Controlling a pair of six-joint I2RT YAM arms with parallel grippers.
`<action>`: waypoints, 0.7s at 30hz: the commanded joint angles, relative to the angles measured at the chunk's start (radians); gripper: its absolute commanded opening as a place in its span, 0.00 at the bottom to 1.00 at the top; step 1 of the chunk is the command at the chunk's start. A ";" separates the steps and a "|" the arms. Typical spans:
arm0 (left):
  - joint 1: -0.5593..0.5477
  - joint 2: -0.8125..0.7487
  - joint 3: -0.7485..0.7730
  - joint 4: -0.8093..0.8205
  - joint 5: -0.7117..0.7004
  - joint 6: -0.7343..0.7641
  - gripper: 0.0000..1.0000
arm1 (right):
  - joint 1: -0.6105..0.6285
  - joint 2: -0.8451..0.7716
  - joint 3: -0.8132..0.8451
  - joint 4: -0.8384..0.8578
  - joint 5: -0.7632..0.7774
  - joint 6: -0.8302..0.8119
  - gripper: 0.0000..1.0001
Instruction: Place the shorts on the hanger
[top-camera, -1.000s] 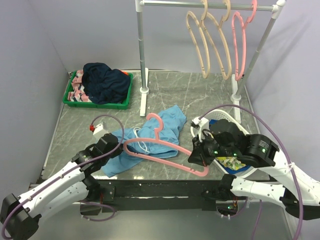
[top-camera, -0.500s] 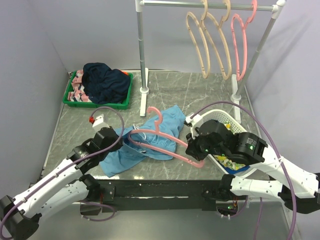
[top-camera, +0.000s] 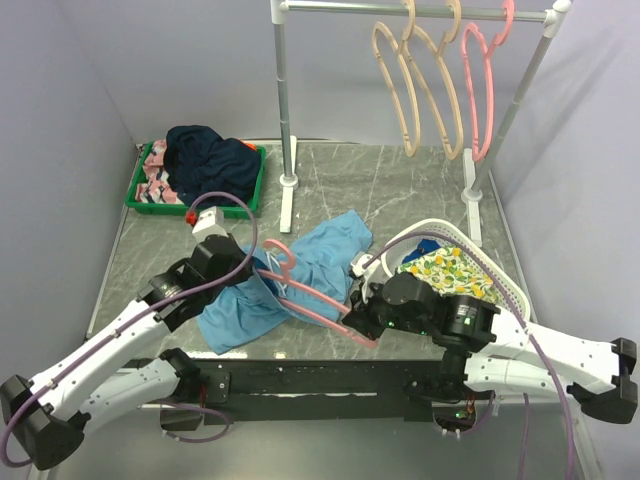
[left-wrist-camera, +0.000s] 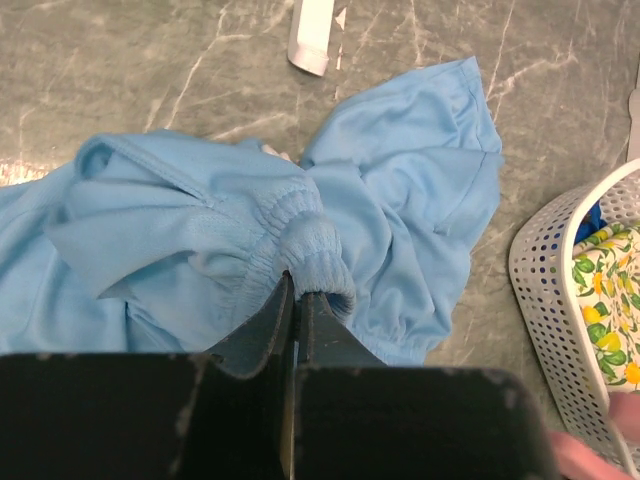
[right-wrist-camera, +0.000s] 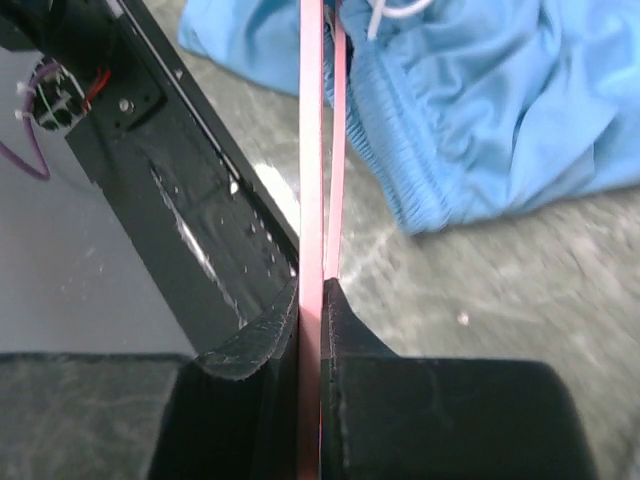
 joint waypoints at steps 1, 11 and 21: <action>0.000 0.039 0.063 0.050 0.034 0.046 0.01 | 0.017 -0.036 -0.106 0.354 -0.019 -0.010 0.00; 0.000 0.007 0.079 -0.004 0.048 0.065 0.01 | 0.018 -0.170 -0.315 0.673 0.092 -0.013 0.00; -0.004 -0.103 -0.023 0.078 0.133 0.037 0.18 | 0.024 0.091 -0.433 1.124 0.124 -0.009 0.00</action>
